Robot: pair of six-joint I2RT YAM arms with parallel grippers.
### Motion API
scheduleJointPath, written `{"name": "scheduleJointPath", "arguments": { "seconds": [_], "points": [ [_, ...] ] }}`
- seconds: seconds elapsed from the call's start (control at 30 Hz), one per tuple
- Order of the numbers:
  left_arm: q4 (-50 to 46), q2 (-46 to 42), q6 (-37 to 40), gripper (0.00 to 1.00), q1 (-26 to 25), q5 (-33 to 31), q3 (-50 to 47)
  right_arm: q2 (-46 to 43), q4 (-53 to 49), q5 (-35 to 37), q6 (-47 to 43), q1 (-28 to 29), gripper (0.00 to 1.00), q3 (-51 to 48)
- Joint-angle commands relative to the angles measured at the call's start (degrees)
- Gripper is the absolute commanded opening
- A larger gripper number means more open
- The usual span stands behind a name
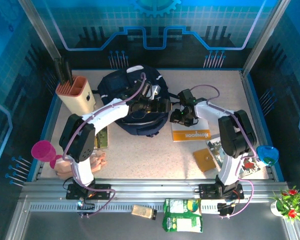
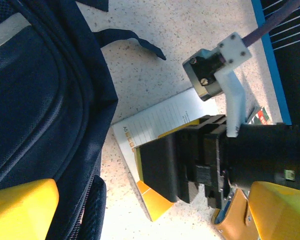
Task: Pack the student bag
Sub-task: Move the book to the center of the table.
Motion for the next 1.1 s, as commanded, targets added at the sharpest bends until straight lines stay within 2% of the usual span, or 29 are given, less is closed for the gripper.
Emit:
{"name": "scheduleJointPath", "arguments": {
  "seconds": [0.0,0.27,0.37,0.67,0.77,0.93,1.07],
  "points": [
    [-2.3,-0.6,-0.5,0.99,0.0,-1.9,1.2,1.7,-0.9,0.2,1.1,0.6,0.53,0.8],
    [-2.7,-0.8,0.4,0.98,0.1,-2.9,1.6,0.3,-1.8,-4.1,-0.9,4.4,0.53,-6.1],
    [-2.7,-0.9,0.4,0.98,0.1,-3.6,1.5,-1.3,0.6,-8.3,-1.1,6.1,0.53,-9.3],
    [-2.7,-1.7,0.1,0.97,0.0,-3.5,0.2,-9.9,-0.2,-13.8,-3.2,8.0,0.51,-13.7],
    [-2.2,-1.6,-0.7,0.95,0.1,-2.3,-0.1,-14.1,-1.9,-11.5,-3.1,8.0,0.52,-14.2],
    [-2.7,-1.1,-1.0,0.86,-0.5,0.0,-0.1,-20.5,-8.0,1.2,1.6,7.2,0.53,-16.8],
    [-3.9,0.2,-0.5,0.76,-3.3,0.9,0.5,-23.7,-7.8,4.1,5.9,3.9,0.53,-21.8]
  ]
}}
